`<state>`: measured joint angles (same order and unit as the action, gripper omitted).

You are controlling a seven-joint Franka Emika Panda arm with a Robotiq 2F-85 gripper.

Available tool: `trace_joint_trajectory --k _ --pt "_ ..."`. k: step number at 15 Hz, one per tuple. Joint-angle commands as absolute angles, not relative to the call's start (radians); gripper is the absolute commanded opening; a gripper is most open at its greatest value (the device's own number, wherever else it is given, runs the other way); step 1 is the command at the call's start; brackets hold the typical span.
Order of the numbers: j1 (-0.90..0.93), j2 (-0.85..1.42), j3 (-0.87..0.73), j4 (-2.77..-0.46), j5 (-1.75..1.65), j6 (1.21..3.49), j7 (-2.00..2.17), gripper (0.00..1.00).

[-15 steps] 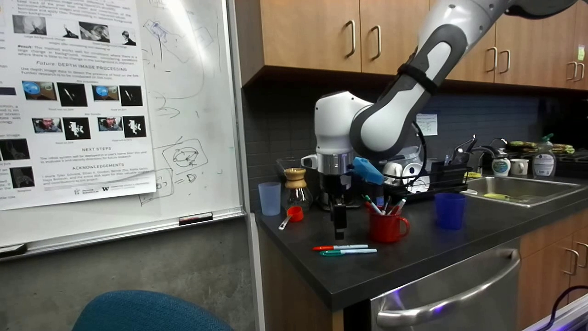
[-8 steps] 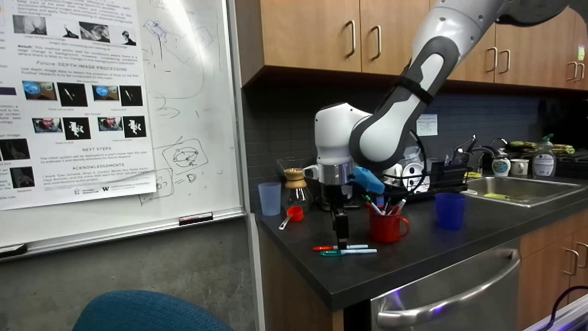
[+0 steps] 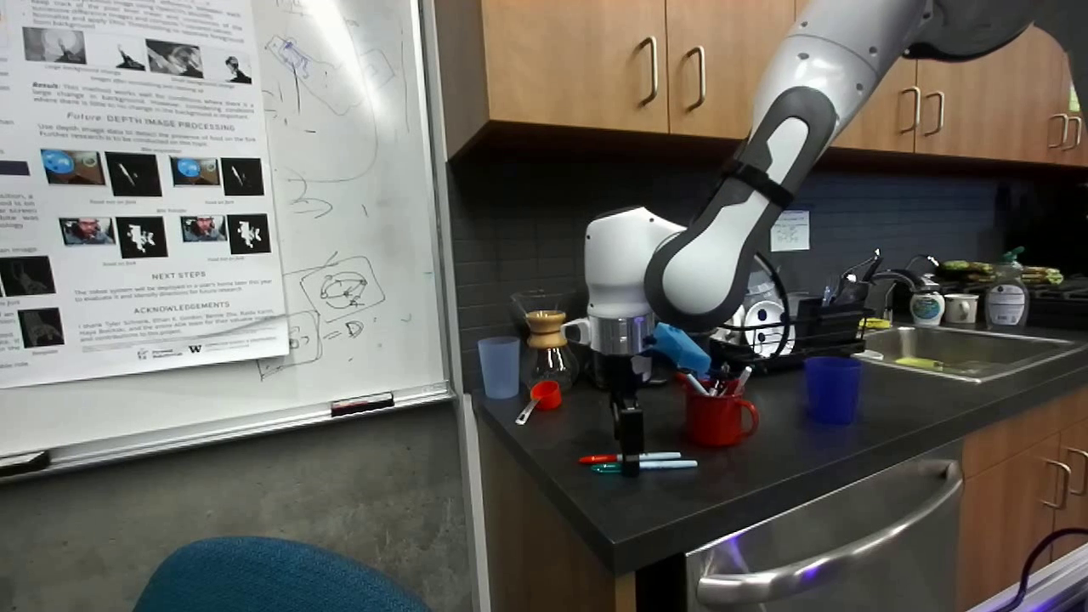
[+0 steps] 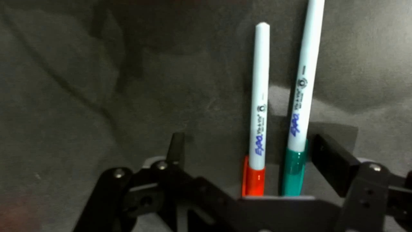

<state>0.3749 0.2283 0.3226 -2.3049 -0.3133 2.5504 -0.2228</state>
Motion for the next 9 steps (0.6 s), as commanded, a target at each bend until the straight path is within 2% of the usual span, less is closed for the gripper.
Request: trace_joint_trajectory --k 1,4,5,6,9 --pt "0.342 0.257 0.343 -2.296 -0.245 2.563 -0.302 1.0" --pt "0.336 0.257 0.346 -2.292 -0.21 2.551 -0.336 1.0" --pt "0.335 0.257 0.346 -2.29 -0.203 2.548 -0.343 0.92" --pt "0.335 0.257 0.346 -2.289 -0.201 2.546 -0.348 0.74" --pt "0.336 0.247 0.354 -2.284 -0.18 2.524 -0.368 0.59"
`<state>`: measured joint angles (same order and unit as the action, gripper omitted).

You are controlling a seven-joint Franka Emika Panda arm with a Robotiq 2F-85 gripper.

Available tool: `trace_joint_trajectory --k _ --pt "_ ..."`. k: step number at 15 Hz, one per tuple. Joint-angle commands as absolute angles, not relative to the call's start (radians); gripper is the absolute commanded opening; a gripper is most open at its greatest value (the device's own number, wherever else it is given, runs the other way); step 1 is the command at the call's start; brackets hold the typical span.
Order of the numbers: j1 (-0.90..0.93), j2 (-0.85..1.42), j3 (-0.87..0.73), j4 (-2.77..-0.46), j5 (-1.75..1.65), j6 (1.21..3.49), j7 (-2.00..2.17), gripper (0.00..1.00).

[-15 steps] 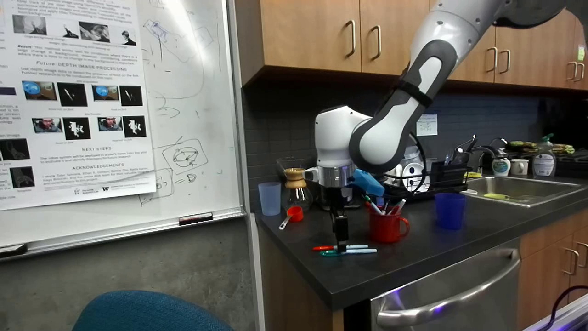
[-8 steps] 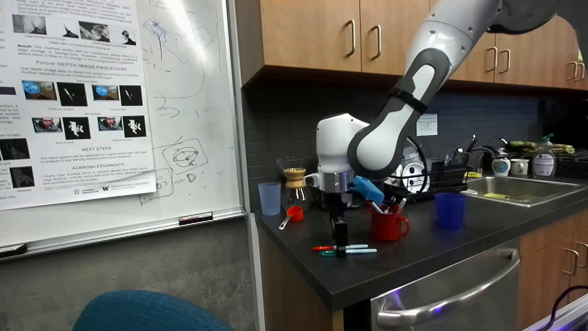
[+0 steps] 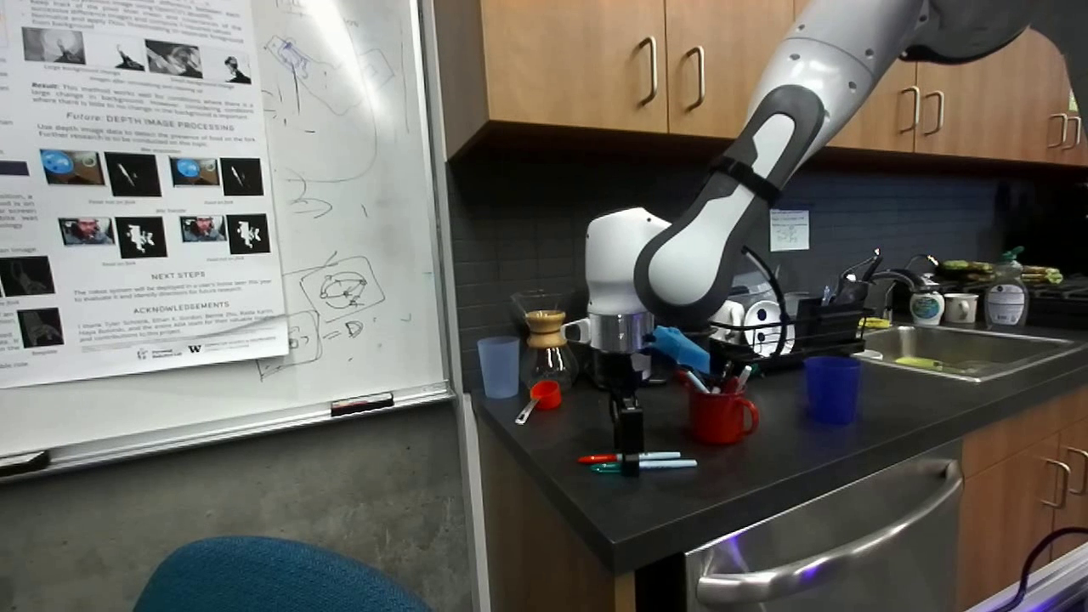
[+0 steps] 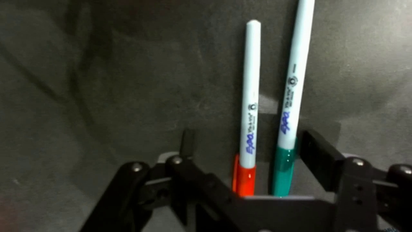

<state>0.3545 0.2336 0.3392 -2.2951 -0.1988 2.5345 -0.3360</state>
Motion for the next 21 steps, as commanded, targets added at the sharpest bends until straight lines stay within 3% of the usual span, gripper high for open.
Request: trace_joint_trajectory --k 1,7,8,9,21 --pt "0.336 0.245 0.357 -2.283 -0.175 2.52 -0.375 0.51" --pt "0.335 0.233 0.376 -2.282 -0.144 2.5 -0.399 0.05" --pt "0.334 0.231 0.376 -2.282 -0.143 2.5 -0.4 0.02" --pt "0.332 0.231 0.377 -2.283 -0.138 2.502 -0.406 0.06" --pt "0.329 0.163 0.372 -2.283 -0.16 2.476 -0.388 0.06"
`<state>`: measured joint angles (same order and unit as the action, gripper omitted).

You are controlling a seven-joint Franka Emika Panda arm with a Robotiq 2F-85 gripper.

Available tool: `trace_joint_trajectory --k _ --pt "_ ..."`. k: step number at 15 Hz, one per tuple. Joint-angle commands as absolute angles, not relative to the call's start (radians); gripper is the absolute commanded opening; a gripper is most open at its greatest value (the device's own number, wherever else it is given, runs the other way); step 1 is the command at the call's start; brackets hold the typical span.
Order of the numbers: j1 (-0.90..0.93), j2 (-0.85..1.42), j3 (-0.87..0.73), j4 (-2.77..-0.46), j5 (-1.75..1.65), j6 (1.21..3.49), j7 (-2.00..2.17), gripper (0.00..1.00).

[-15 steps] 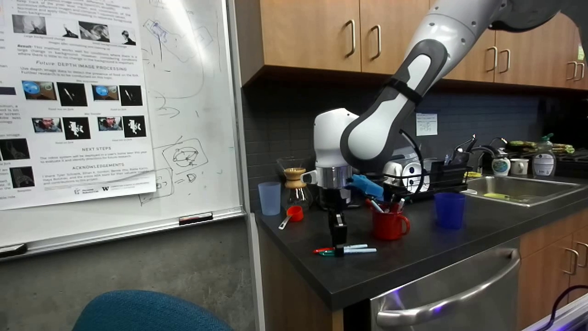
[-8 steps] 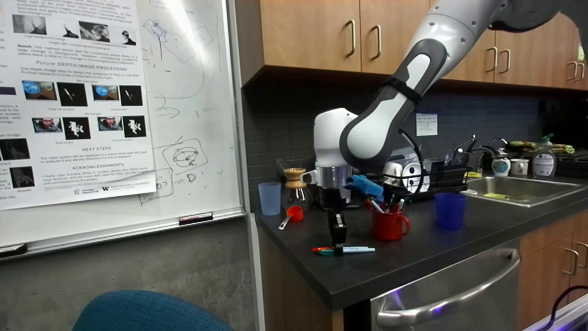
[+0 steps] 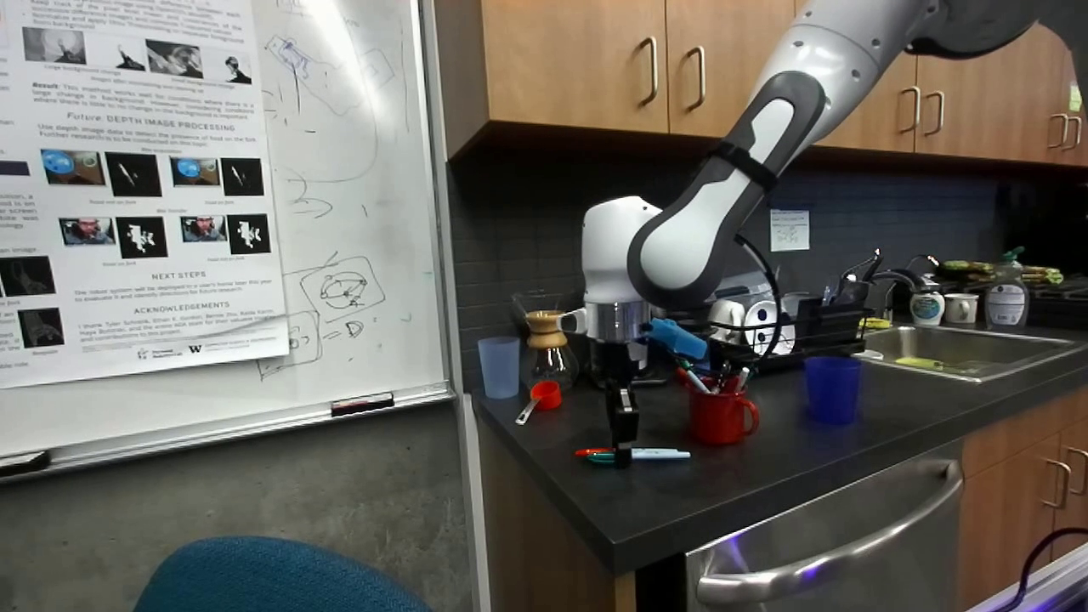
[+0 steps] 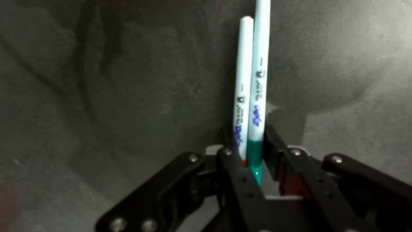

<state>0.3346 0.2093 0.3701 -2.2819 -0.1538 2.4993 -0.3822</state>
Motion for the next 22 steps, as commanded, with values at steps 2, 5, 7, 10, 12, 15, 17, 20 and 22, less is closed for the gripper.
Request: trace_joint_trajectory --k 2,5,7,10,12,15,17,20,22 --pt "0.333 0.146 0.371 -2.278 -0.168 2.468 -0.382 0.06" --pt "0.337 0.113 0.368 -2.273 -0.181 2.454 -0.375 0.06" --pt "0.339 0.083 0.367 -2.268 -0.194 2.433 -0.367 0.06" --pt "0.342 0.031 0.365 -2.257 -0.218 2.39 -0.356 0.06" --pt "0.344 -0.011 0.365 -2.246 -0.243 2.352 -0.343 0.06" --pt "0.343 -0.065 0.365 -2.227 -0.277 2.293 -0.321 0.06" --pt "0.34 -0.11 0.362 -2.223 -0.286 2.253 -0.313 0.06" --pt "0.326 -0.17 0.345 -2.225 -0.302 2.195 -0.296 0.06" --pt "0.312 -0.205 0.321 -2.234 -0.301 2.163 -0.289 0.06"
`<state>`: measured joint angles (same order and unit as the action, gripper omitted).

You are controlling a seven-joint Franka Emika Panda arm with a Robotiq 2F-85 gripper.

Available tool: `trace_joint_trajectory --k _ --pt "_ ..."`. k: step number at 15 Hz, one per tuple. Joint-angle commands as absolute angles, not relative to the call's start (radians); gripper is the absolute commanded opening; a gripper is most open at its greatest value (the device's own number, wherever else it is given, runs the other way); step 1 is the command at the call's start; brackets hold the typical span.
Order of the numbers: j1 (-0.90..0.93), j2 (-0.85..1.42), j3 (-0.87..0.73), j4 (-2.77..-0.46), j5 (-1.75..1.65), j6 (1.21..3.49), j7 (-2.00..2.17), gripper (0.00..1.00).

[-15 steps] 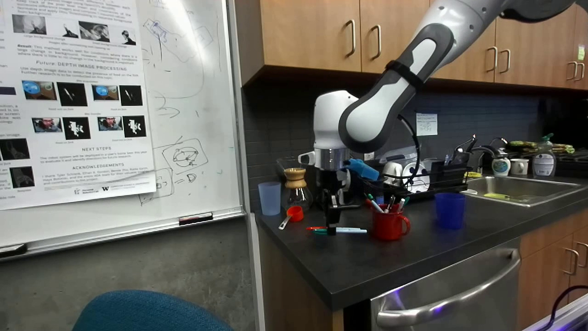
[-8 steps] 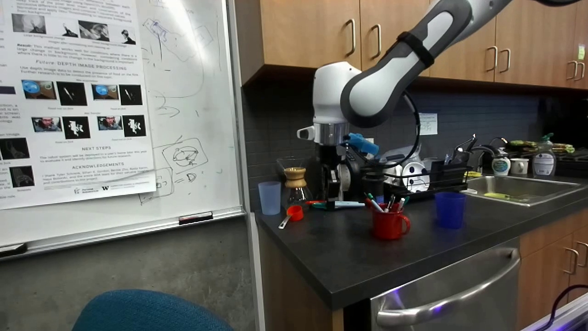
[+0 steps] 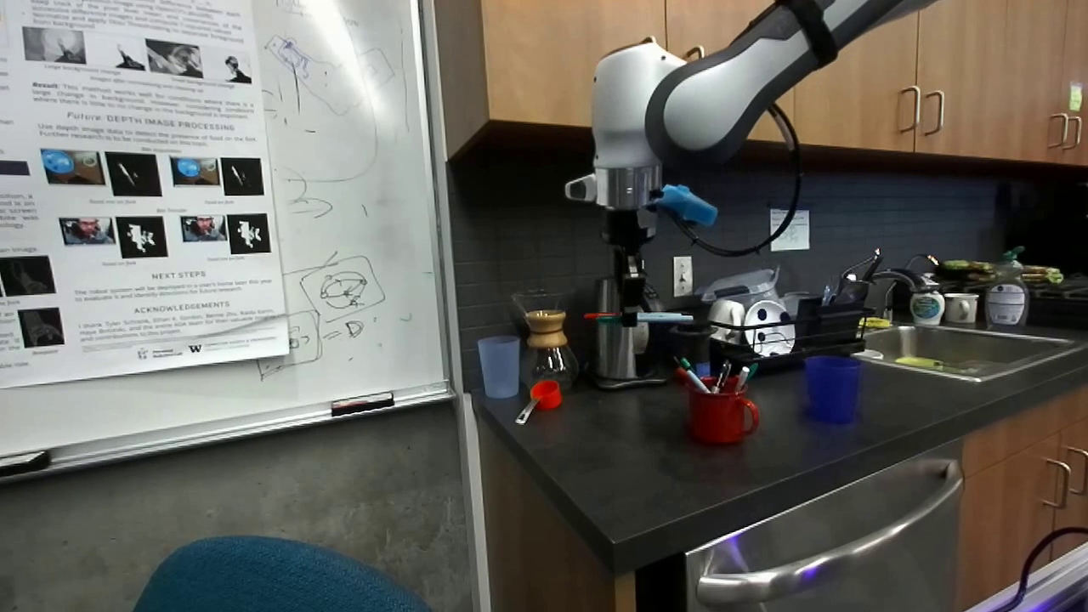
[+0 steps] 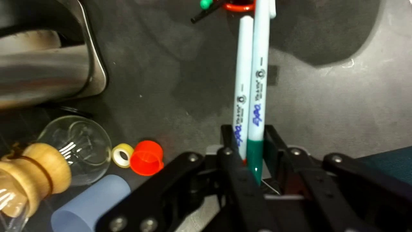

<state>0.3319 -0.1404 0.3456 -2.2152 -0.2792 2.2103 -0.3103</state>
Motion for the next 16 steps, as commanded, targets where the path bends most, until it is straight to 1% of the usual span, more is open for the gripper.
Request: trace_joint_trajectory --k 1,16 --pt "0.303 -0.219 0.308 -2.238 -0.298 2.147 -0.286 0.06" --pt "0.126 -0.287 0.076 -2.374 -0.282 2.163 -0.326 0.06"
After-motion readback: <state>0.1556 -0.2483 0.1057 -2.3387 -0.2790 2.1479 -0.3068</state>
